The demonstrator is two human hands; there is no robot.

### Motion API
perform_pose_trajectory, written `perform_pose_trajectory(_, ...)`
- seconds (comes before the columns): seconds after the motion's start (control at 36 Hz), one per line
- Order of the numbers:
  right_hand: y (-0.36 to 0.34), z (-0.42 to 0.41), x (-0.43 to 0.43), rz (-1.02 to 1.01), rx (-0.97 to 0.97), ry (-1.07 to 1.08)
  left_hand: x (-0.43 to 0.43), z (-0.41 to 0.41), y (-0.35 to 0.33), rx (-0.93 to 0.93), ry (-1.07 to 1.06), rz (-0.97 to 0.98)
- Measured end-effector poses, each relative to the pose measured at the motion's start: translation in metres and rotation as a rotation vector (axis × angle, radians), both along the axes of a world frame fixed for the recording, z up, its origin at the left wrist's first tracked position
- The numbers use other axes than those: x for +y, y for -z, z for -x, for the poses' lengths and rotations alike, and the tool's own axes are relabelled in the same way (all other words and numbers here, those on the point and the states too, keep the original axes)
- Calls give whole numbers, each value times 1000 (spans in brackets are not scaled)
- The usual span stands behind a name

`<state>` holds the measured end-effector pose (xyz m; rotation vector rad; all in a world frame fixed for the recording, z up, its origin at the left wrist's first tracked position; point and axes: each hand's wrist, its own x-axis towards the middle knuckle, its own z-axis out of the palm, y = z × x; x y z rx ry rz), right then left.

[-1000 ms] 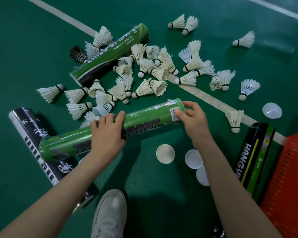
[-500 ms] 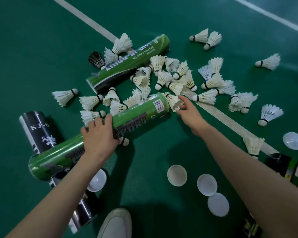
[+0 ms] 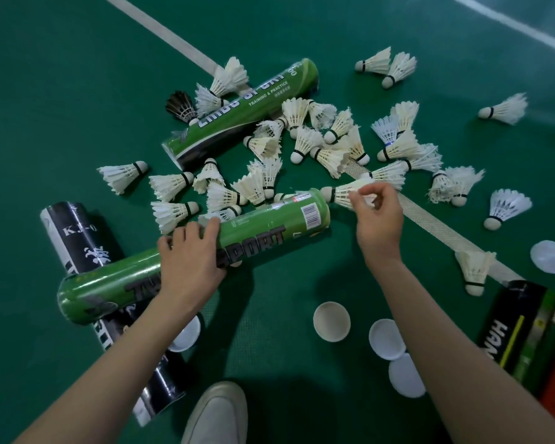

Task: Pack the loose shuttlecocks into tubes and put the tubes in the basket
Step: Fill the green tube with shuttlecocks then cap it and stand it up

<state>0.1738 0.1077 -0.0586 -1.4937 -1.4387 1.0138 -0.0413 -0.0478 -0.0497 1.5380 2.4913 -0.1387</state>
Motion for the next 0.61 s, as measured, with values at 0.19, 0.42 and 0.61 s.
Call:
perform_pose_trajectory(0.19, -21, -25, -32, 50, 107, -232, -10, -21, -6, -25, 68, -125)
perform_pose_trajectory(0.42, -40, -49, -62, 136, 144, -265, -20, -44, -15, -14, 164, -206)
perform_pose_trajectory(0.61, -47, -65, -77, 172, 156, -277, -29, -56, -14, -29, 198, -211)
